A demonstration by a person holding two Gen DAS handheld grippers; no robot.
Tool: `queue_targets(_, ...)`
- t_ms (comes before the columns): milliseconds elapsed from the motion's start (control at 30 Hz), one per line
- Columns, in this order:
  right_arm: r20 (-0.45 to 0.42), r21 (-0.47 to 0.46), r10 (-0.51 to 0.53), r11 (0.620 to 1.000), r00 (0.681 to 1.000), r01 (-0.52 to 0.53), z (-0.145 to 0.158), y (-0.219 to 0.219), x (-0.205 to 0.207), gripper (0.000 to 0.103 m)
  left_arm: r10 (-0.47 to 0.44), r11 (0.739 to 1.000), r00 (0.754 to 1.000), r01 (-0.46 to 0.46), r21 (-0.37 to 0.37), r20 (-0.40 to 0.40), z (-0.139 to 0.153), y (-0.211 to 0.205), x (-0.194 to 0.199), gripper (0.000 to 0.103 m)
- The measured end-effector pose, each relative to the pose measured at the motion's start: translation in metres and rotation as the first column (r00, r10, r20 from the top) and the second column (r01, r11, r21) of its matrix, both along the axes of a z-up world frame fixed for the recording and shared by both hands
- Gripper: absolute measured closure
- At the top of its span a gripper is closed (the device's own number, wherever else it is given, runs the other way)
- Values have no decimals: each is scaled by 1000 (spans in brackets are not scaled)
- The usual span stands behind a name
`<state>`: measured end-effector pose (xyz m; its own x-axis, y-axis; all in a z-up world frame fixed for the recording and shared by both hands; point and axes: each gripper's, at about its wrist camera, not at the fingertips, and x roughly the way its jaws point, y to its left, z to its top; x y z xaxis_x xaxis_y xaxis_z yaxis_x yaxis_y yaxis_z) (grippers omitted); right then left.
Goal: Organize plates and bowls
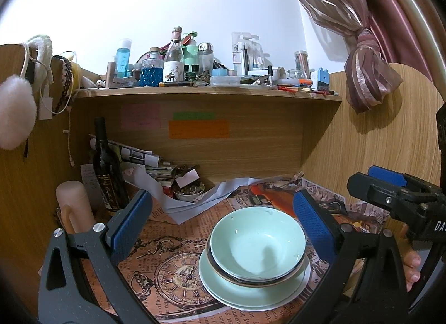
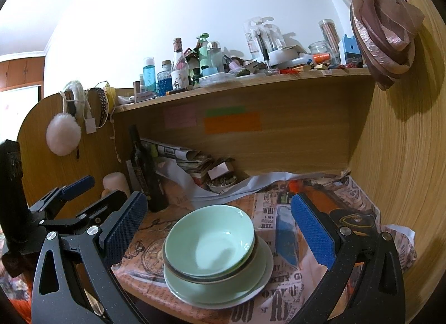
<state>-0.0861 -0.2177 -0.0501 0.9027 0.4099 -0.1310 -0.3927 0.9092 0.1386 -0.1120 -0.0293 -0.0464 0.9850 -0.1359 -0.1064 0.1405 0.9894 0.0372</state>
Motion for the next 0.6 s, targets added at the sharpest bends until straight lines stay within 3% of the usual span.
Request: queue_targets(600, 1, 2, -11, 1000, 1000, 11, 0, 1, -2, 0, -5, 1000, 1000, 5, 1, -4, -1, -7, 1, 0)
